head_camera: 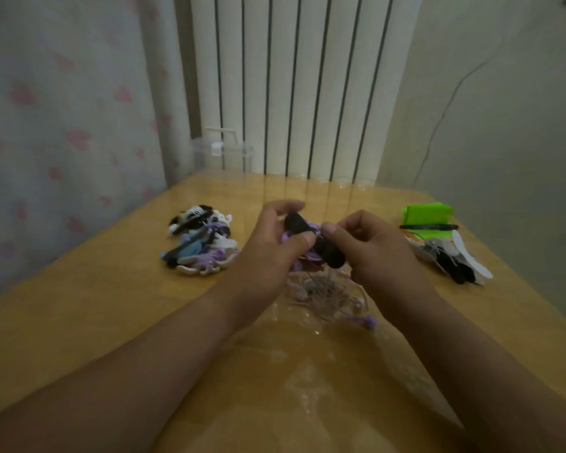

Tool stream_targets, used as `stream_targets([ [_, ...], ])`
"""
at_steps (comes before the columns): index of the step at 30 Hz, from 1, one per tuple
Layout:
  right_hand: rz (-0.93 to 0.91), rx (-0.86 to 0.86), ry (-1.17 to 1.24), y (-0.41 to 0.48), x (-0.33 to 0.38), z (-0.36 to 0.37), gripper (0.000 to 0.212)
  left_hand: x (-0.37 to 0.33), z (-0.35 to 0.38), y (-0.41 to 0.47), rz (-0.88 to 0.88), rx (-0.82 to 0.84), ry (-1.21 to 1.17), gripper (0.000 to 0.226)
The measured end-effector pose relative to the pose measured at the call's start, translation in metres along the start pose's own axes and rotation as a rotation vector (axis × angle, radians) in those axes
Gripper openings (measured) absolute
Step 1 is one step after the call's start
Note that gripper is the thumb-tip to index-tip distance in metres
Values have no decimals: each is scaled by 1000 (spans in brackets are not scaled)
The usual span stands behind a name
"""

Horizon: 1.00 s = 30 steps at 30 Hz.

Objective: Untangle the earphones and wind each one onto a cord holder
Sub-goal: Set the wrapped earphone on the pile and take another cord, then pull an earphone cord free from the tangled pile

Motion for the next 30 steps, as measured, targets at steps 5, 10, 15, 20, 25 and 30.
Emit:
stream_targets([
  [5,-103,189,-312,3,23,25,17,-11,-18,0,-80,-143,11,29],
  [10,-130,187,-362,23,39,15,14,-20,-85,10,-151,-347,173,26],
  [15,32,35,-147,39,14,-14,18,-29,-156,29,-113,-503,244,26],
  [20,118,-59,-55,37,-16,-14,16,-3,-178,60,-139,-372,707,41],
  [25,64,-31,-151,26,-33,-10,14,14,-188,62,-75,-445,1022,54],
  [30,36,-7,-208,27,-28,-24,18,-28,-134,35,197,-411,890,45],
])
Point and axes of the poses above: each hand's wrist, its own y-axis towards the middle knuckle, its own z-axis out of the palm, x = y × z, the point moved 8 cm from there along y, towards the middle knuckle, and after that the axes turned 8 degrees about -z, right-handed, at the moved point
